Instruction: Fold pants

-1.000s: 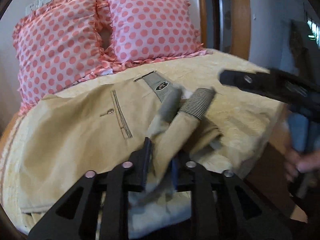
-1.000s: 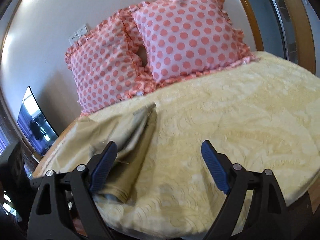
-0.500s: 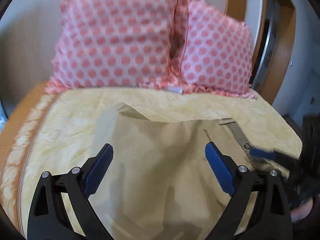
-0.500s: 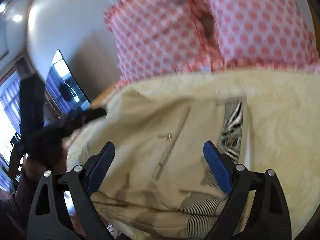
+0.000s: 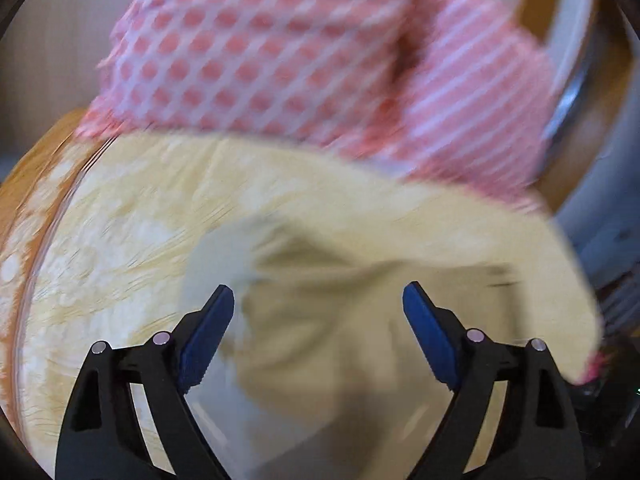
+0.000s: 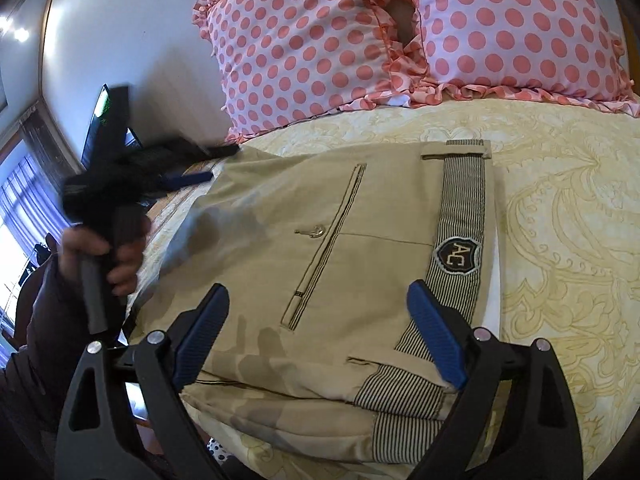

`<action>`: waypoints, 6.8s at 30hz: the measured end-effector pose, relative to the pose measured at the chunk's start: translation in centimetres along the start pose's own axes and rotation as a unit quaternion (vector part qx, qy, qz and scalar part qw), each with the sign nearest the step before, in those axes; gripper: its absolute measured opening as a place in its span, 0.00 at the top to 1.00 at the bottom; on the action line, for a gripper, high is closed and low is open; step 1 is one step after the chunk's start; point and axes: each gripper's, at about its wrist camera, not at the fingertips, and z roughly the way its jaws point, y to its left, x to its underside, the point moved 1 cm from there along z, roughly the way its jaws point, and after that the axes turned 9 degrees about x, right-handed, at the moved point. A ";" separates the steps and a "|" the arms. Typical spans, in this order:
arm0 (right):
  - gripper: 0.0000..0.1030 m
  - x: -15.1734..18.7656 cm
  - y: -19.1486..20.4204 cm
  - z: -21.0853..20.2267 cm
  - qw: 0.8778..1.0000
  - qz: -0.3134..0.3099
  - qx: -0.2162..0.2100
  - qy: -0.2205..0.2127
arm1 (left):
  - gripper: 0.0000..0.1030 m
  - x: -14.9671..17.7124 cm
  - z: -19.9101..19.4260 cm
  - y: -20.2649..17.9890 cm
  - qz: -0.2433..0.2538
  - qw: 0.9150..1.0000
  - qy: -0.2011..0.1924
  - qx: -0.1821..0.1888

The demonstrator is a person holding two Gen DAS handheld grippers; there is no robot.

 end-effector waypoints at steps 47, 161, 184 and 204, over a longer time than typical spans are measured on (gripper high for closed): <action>0.61 -5.2 -6.2 2.5 0.997 -0.018 0.051 0.055 | 0.04 4.8 -2.7 5.9 -0.100 0.989 0.075 0.077; 0.02 4.2 2.0 -3.0 0.967 -0.046 0.237 -0.082 | 0.01 16.0 -6.5 -1.7 0.060 0.979 -0.062 -0.186; 0.02 4.2 1.9 -2.9 0.967 -0.047 0.236 -0.083 | 0.01 16.0 -6.5 -1.7 0.060 0.979 -0.063 -0.187; 0.02 4.2 1.9 -2.9 0.967 -0.048 0.236 -0.084 | 0.01 16.0 -6.5 -1.7 0.060 0.979 -0.063 -0.186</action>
